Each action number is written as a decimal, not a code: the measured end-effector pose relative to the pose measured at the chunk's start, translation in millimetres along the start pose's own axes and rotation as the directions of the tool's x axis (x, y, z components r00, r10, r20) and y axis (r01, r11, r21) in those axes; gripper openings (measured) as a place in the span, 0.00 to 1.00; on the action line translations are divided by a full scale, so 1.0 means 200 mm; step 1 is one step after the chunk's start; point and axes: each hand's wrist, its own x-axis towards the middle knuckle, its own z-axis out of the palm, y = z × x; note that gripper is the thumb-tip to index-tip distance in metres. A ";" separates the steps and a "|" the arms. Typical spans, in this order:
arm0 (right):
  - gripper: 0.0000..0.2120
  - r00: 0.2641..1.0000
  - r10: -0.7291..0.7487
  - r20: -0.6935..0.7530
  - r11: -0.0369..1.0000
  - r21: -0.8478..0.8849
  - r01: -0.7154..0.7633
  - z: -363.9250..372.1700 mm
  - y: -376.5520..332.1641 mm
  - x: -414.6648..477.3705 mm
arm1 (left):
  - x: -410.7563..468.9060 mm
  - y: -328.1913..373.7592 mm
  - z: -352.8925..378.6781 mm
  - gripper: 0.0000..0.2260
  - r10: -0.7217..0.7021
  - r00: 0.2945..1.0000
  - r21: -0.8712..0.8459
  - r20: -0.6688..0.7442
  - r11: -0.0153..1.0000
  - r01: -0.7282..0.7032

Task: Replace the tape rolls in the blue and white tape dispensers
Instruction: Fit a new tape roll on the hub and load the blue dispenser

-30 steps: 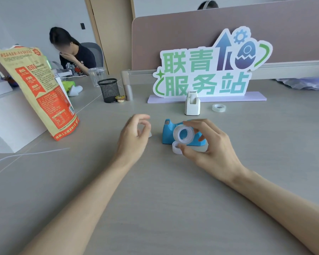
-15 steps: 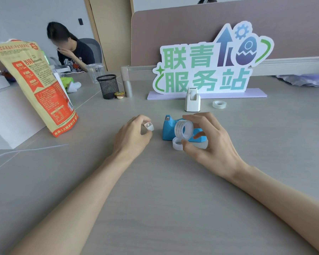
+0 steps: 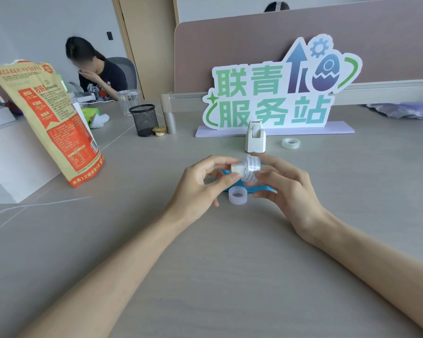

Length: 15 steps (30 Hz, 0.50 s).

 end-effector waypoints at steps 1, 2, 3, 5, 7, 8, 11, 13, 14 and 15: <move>0.16 1.000 0.015 0.015 1.000 0.015 -0.015 0.00 0.00 0.00 | 0.00 0.00 0.00 0.09 0.007 1.000 0.016 -0.004 1.000 -0.007; 0.16 0.999 0.025 0.029 1.000 0.011 -0.025 0.00 0.00 0.00 | 0.00 0.00 0.00 0.09 0.014 1.000 0.034 -0.009 0.999 -0.013; 0.16 0.999 0.031 0.043 1.000 -0.004 -0.030 0.00 0.00 0.00 | 0.00 0.00 0.00 0.09 0.021 1.000 0.052 -0.012 0.998 -0.021; 0.17 0.997 0.036 0.064 0.999 -0.022 -0.035 0.00 -0.01 0.00 | 0.00 0.00 0.00 0.09 0.034 0.999 0.082 -0.011 0.996 -0.033; 0.18 0.997 0.040 0.066 0.999 -0.024 -0.038 0.00 -0.01 0.00 | 0.00 0.01 0.00 0.09 0.030 0.999 0.102 -0.011 0.994 -0.028; 0.18 0.997 0.042 0.066 0.999 -0.017 -0.041 0.00 -0.01 0.00 | -0.01 0.01 0.00 0.09 0.026 1.000 0.113 -0.015 0.993 -0.025; 0.18 0.997 0.050 0.067 0.999 -0.003 -0.050 0.00 -0.01 0.00 | -0.01 0.01 0.00 0.09 0.025 0.999 0.129 -0.023 0.991 -0.022; 0.19 0.996 0.050 0.067 0.999 -0.016 -0.049 0.01 0.00 0.00 | -0.01 0.02 0.01 0.08 0.033 0.999 0.139 -0.016 0.990 -0.030; 0.19 0.997 0.045 0.066 0.999 -0.029 -0.043 0.01 0.00 0.00 | -0.02 0.02 0.01 0.08 0.039 0.999 0.147 -0.010 0.989 -0.037; 0.20 0.997 0.039 0.066 0.999 -0.039 -0.036 0.01 0.00 0.00 | -0.02 0.02 0.01 0.07 0.044 0.999 0.152 -0.005 0.988 -0.042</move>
